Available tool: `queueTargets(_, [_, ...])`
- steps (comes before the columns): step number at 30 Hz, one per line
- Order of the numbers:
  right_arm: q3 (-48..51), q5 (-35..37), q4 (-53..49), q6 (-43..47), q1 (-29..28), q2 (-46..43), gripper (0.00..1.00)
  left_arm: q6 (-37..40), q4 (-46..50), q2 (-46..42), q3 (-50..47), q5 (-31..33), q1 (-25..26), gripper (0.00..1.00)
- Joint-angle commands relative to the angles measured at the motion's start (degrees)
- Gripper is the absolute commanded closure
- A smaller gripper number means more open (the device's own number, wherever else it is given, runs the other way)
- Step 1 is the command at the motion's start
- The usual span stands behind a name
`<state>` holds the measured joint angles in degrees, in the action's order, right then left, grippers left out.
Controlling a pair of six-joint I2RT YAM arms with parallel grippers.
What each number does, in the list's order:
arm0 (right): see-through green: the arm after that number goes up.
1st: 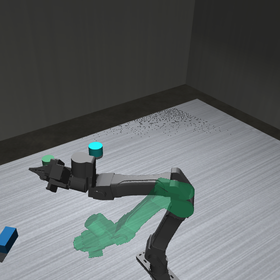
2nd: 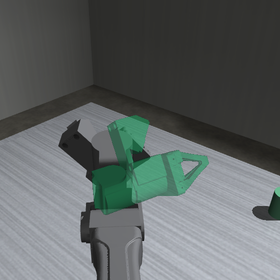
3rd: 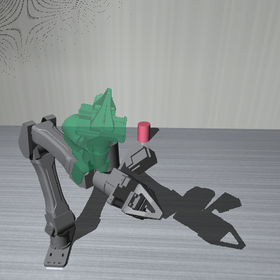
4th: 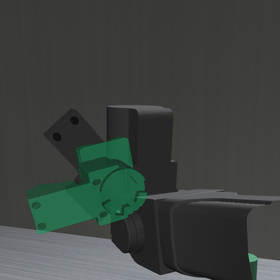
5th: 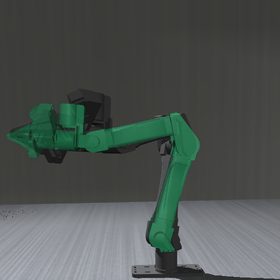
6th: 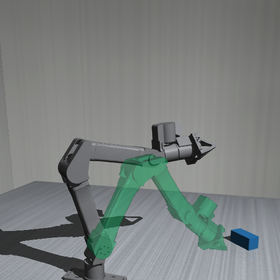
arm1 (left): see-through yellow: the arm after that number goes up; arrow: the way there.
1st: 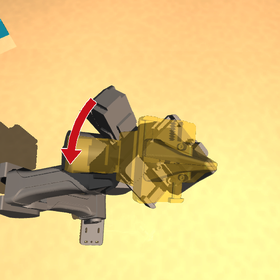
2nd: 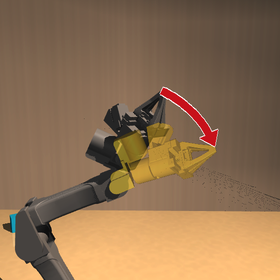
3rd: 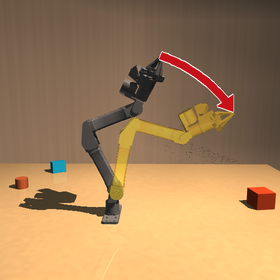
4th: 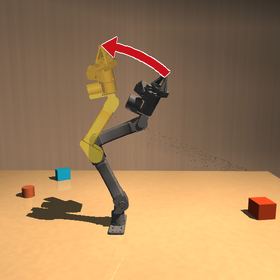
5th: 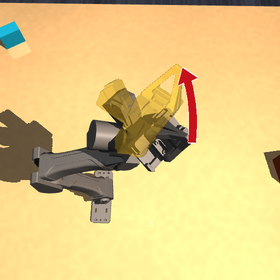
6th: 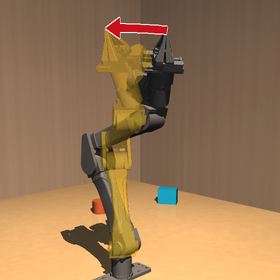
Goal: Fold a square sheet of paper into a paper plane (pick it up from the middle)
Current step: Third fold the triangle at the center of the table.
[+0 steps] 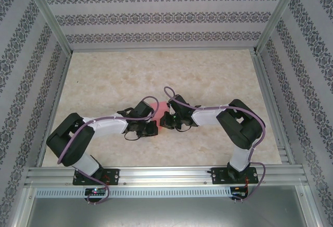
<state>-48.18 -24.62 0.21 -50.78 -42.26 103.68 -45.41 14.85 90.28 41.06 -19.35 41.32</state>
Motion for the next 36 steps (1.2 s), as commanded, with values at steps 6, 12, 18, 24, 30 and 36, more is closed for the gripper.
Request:
queueTargets(6, [-0.42,-1.03,1.01,3.69,-0.03,-0.11,0.94,-0.76,0.73,1.60,-0.09,3.15,0.26,0.94])
queueTargets(12, [0.53,-0.81,2.43,5.21,-0.36,-4.44,0.93,-1.00,1.37,0.56,-0.59,3.49,0.25,0.95])
queueTargets(18, [0.29,-0.80,0.39,4.93,-0.80,-1.39,0.93,-1.07,1.29,0.51,-0.38,3.34,0.25,0.95])
queueTargets(24, [-1.71,-0.51,-0.64,4.74,-0.69,1.92,0.94,-0.84,0.90,-0.08,0.00,2.74,0.25,0.95])
queueTargets(30, [-1.74,-0.34,-1.61,4.82,-0.59,2.54,0.95,-1.61,-3.72,-2.56,-0.58,3.34,0.25,0.90])
queueTargets(36, [-2.00,-0.25,-2.23,5.19,-0.50,2.23,0.95,-1.49,-3.80,-0.72,-0.23,4.69,0.25,0.90])
